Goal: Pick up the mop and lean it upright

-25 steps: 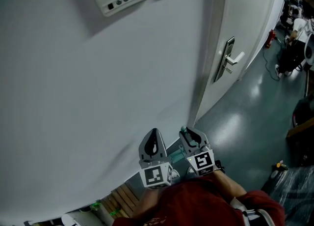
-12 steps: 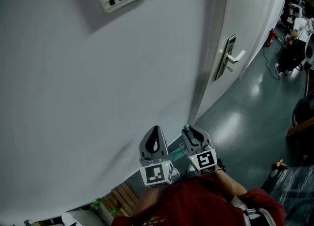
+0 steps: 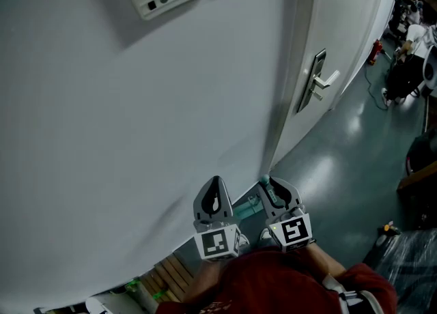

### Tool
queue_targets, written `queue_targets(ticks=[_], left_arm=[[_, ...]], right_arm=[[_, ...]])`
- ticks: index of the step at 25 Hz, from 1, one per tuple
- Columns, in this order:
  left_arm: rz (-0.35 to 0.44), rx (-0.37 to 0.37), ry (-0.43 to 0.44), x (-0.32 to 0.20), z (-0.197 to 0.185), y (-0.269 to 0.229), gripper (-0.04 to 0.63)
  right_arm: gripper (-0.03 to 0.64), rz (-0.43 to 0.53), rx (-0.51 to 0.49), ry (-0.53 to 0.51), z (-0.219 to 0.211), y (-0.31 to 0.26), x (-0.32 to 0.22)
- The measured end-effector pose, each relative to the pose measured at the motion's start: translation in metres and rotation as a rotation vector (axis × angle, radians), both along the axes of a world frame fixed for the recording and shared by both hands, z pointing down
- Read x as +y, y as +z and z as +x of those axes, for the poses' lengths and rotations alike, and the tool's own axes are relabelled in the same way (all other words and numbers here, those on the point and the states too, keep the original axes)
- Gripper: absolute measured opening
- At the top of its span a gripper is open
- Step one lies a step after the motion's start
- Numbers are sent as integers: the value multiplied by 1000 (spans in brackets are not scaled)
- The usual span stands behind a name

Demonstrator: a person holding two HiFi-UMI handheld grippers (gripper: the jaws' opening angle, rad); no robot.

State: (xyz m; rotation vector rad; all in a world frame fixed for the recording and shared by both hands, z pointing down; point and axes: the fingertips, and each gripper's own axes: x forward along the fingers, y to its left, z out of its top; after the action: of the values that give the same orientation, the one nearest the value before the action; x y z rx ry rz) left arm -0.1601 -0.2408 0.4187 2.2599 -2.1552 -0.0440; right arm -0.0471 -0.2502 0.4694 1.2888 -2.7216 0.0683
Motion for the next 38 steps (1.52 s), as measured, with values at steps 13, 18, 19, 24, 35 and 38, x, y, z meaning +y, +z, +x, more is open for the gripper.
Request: queue_targets(ticks=[13, 18, 19, 24, 35, 38], left_arm=[[50, -8, -3, 4, 3, -21, 13], [62, 3, -14, 6, 1, -30, 12], [60, 6, -17, 7, 1, -31, 12], [47, -21, -19, 6, 3, -29, 12], [67, -8, -24, 7, 4, -32, 12], [62, -4, -30, 7, 3, -31, 12]], right_arm=[[106, 81, -66, 48, 17, -104, 3], [106, 71, -63, 68, 21, -102, 2], [106, 72, -62, 68, 21, -101, 2], [106, 74, -59, 64, 21, -99, 0], [107, 74, -55, 68, 24, -98, 1], [106, 75, -55, 65, 24, -100, 2]])
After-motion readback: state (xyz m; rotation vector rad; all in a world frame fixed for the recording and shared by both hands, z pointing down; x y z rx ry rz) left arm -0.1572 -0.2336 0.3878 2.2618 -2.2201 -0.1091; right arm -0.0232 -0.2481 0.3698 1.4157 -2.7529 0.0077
